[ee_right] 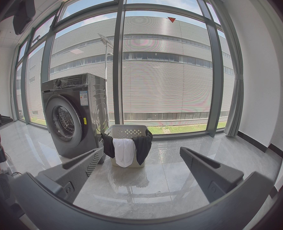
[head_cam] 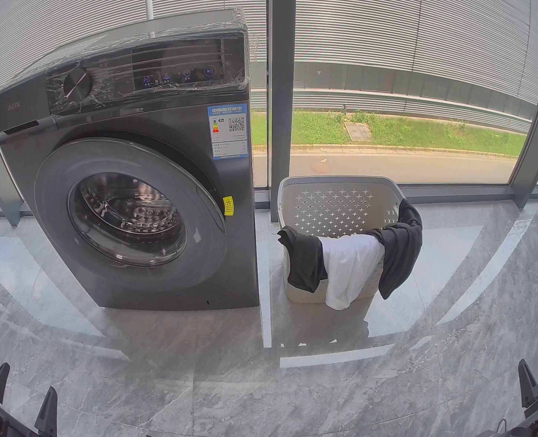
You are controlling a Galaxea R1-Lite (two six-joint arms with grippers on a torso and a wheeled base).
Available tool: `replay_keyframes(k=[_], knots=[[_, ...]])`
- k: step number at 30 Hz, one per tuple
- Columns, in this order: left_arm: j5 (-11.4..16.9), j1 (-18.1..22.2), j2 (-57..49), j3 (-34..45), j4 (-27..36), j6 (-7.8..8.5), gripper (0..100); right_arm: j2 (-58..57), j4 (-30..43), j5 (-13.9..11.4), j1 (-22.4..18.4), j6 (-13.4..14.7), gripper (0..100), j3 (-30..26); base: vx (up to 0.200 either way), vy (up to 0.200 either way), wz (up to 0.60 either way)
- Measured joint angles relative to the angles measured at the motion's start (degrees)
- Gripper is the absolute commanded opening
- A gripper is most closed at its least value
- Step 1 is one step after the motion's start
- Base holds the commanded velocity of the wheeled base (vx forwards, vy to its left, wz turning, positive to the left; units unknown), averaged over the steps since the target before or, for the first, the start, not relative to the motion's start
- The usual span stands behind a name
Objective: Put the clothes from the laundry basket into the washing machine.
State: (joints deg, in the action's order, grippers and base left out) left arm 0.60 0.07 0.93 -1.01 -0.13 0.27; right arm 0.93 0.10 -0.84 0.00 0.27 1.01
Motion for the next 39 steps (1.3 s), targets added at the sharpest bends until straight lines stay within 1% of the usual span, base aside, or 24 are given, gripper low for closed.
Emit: replay_keyframes(k=[39], knots=[[-0.06,0.00,0.00,0.00,-0.02,-0.16,100,0.00,0.00,-0.05,0.00,-0.05,100,0.00,0.000,0.000,0.00]])
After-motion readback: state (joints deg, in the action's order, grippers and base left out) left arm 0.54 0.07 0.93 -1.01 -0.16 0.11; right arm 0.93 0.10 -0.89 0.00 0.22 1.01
